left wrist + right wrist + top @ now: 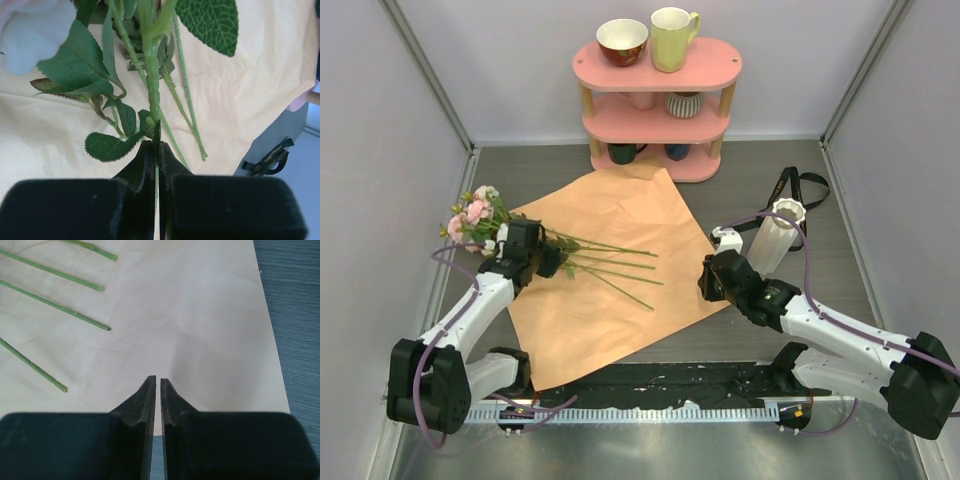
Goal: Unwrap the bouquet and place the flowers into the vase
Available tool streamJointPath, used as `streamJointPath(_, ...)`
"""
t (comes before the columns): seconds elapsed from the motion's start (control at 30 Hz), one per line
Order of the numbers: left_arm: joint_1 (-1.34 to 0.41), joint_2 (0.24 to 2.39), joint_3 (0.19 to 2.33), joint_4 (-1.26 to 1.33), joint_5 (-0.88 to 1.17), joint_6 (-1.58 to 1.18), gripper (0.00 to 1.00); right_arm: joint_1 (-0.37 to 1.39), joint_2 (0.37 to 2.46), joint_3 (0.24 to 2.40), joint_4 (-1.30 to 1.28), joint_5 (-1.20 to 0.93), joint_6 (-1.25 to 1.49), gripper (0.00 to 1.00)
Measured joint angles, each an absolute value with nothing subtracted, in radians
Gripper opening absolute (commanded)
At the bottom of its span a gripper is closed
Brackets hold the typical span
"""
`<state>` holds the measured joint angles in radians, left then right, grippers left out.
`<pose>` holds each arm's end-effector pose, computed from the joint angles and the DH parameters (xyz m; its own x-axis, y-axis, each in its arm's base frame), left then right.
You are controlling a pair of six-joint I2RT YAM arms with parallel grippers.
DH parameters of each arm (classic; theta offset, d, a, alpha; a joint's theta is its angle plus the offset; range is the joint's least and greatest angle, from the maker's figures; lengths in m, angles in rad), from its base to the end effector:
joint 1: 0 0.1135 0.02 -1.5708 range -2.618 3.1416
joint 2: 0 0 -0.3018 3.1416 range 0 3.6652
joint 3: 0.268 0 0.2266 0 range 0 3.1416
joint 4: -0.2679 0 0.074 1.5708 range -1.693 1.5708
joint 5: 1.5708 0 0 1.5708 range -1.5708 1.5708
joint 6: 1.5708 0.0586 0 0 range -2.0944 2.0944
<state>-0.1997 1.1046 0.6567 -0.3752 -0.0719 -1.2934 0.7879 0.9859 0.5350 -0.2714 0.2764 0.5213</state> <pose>0.1943 -0.0350 0.2454 -0.3411 -0.9097 -0.2369 -0.6501 0.4103 -0.6396 0.1341 0.1121 0.2377 -0.6720 0.0039 -0.7405 -0.2339 0.9477 0.2173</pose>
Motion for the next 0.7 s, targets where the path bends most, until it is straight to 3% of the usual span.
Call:
streamJointPath(0.13, -0.199, 1.124, 0.595, -0.313, -0.037, -1.307, 0.06, 0.788, 0.986, 0.535, -0.272, 0.277, 0.521, 0.14)
streamJointPath(0.33, -0.194, 1.124, 0.496, -0.226, -0.019, -1.356, 0.24, 0.788, 0.986, 0.535, -0.273, 0.278, 0.521, 0.14)
streamJointPath(0.53, -0.19, 1.121, 0.46, -0.174, -0.012, -1.376, 0.15, 0.788, 0.986, 0.535, -0.273, 0.279, 0.521, 0.14)
streamJointPath(0.57, -0.189, 1.117, 0.459, -0.167, -0.008, -1.375, 0.03, 0.788, 0.986, 0.535, -0.274, 0.279, 0.521, 0.14)
streamJointPath(0.6, -0.187, 1.108, 0.456, -0.158, -0.002, -1.374, 0.0, 0.788, 0.986, 0.535, -0.274, 0.279, 0.521, 0.14)
streamJointPath(0.7, -0.187, 1.067, 0.45, -0.144, 0.005, -1.368, 0.0, 0.788, 0.986, 0.535, -0.274, 0.279, 0.521, 0.14)
